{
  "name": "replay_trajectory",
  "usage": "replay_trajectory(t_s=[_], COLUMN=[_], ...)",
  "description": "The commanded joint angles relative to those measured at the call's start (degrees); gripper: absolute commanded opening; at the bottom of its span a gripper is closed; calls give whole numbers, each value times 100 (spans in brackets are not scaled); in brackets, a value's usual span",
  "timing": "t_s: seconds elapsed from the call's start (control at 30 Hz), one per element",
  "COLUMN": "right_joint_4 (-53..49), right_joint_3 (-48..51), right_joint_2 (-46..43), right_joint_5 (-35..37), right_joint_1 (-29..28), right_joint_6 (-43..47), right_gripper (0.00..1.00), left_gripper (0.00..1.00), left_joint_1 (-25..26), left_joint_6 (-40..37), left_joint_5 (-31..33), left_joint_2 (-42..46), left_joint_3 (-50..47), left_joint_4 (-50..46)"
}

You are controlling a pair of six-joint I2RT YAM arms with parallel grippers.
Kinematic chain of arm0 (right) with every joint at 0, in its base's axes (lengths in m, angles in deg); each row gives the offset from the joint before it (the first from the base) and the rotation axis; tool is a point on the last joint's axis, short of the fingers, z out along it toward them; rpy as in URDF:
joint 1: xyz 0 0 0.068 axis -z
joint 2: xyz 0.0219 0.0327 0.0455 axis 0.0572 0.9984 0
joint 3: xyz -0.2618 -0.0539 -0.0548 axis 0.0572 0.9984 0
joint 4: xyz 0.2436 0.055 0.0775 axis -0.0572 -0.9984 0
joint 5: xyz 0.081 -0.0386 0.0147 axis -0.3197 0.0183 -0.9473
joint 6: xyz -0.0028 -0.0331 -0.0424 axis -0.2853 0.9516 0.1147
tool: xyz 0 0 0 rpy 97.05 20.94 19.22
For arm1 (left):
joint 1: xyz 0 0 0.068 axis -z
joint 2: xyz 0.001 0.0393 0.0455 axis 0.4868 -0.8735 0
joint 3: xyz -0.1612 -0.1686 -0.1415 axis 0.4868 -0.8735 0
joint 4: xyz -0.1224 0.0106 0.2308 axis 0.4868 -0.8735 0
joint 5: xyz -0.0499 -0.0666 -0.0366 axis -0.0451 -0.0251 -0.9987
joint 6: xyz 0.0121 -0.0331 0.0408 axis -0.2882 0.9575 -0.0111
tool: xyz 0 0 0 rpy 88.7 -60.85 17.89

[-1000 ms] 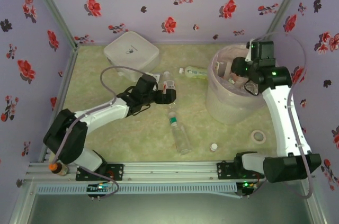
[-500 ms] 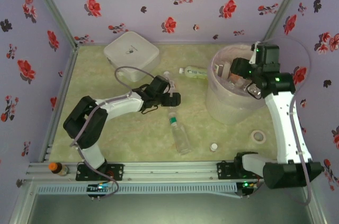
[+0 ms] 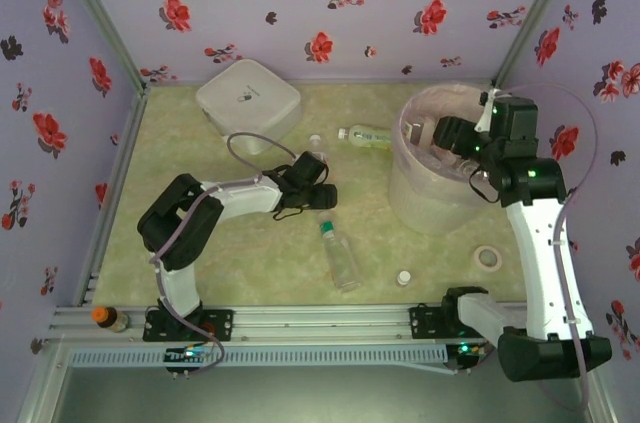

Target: Put the plastic bottles in the bin

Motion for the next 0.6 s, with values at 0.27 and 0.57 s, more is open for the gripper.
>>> replay_trajectory(t_s=[0.27, 0.57], right_joint_4=[-484, -739], right_joint_3=[-641, -1240], right_joint_2=[-417, 44], right_joint_5=[-161, -2393], right_joint_1=[32, -67], right_joint_6=[58, 162], right_gripper=[81, 83], left_gripper=[48, 35], left_joint_1=[-14, -34], left_joint_6=[-470, -1716], left_joint_5=[467, 495], left_joint_2=[479, 1668], left_joint_3=[-212, -518], left_joint_4=[-124, 320])
